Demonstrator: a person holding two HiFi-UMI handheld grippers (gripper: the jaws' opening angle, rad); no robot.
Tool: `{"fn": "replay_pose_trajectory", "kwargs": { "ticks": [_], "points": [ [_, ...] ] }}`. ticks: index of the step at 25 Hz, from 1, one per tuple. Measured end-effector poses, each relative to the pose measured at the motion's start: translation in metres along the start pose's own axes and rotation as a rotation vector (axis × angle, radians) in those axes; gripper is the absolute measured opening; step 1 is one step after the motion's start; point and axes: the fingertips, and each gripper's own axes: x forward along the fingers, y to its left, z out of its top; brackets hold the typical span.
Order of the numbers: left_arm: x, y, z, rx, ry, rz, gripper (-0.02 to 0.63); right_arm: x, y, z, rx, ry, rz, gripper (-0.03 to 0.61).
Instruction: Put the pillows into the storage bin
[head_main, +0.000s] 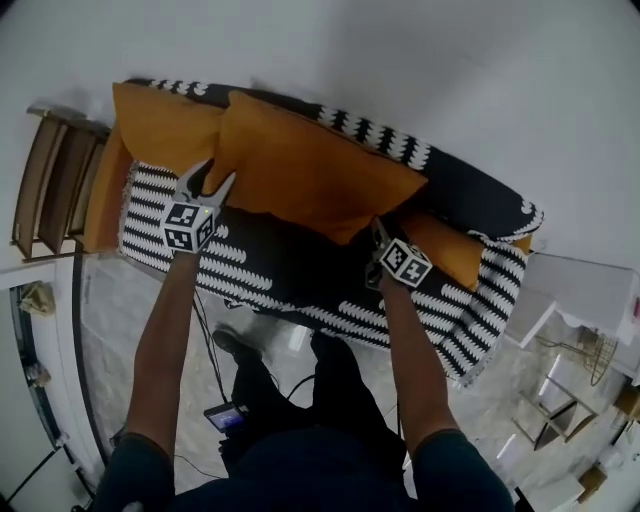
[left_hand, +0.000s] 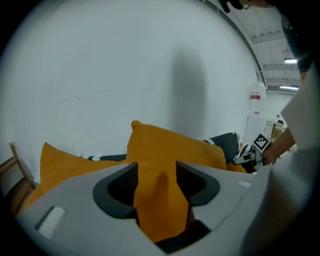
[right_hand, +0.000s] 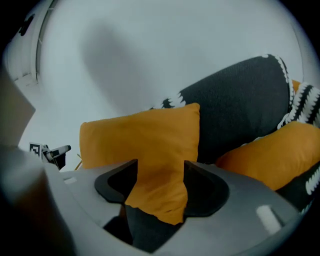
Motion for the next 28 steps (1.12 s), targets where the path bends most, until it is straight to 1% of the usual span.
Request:
{"fn": "replay_pose_trajectory", "kwargs": {
  "ticks": [4, 7, 10, 11, 12, 13, 14, 16, 17, 19, 21, 23, 28],
  "points": [
    [0.028, 0.011, -0.030, 0.026, 0.030, -0.007, 0.265, 0.034, -0.020, -0.021, 0.026, -0.003, 0.019, 0.331],
    [0.048, 0.009, -0.041, 0.066, 0.048, -0.034, 0.264, 0.053, -0.029, -0.024, 0.047, -0.006, 0.035, 0.330],
    [0.061, 0.009, -0.044, 0.066, 0.042, -0.031, 0.240, 0.067, -0.030, -0.019, 0.010, 0.005, 0.038, 0.324],
    [0.063, 0.009, -0.044, 0.060, 0.040, -0.027, 0.231, 0.069, -0.029, -0.018, -0.007, 0.016, 0.030, 0.310],
    [0.064, 0.009, -0.045, 0.053, 0.040, -0.024, 0.216, 0.069, -0.029, -0.018, -0.025, 0.031, 0.017, 0.272],
    [0.064, 0.009, -0.046, 0.046, 0.041, -0.021, 0.194, 0.069, -0.029, -0.018, -0.043, 0.047, 0.000, 0.199],
    [0.063, 0.008, -0.046, 0.038, 0.043, -0.015, 0.158, 0.067, -0.029, -0.018, -0.059, 0.065, -0.015, 0.122],
    [0.056, 0.009, -0.046, 0.015, 0.043, 0.002, 0.068, 0.060, -0.024, -0.017, -0.090, 0.088, -0.039, 0.040],
    [0.052, 0.010, -0.046, 0.001, 0.041, 0.014, 0.033, 0.055, -0.019, -0.015, -0.108, 0.089, -0.048, 0.025],
    [0.038, 0.014, -0.046, -0.024, 0.035, 0.040, 0.008, 0.043, -0.006, -0.007, -0.143, 0.062, -0.055, 0.017],
    [0.020, 0.019, -0.046, -0.043, 0.023, 0.069, 0.006, 0.027, 0.013, 0.006, -0.175, 0.013, -0.050, 0.015],
    [-0.002, 0.026, -0.048, -0.070, 0.007, 0.101, 0.006, 0.010, 0.037, 0.022, -0.228, -0.031, -0.042, 0.015],
    [-0.077, 0.055, -0.064, -0.198, -0.046, 0.212, 0.006, -0.019, 0.119, 0.049, -0.404, -0.098, 0.001, 0.015]
  ]
}}
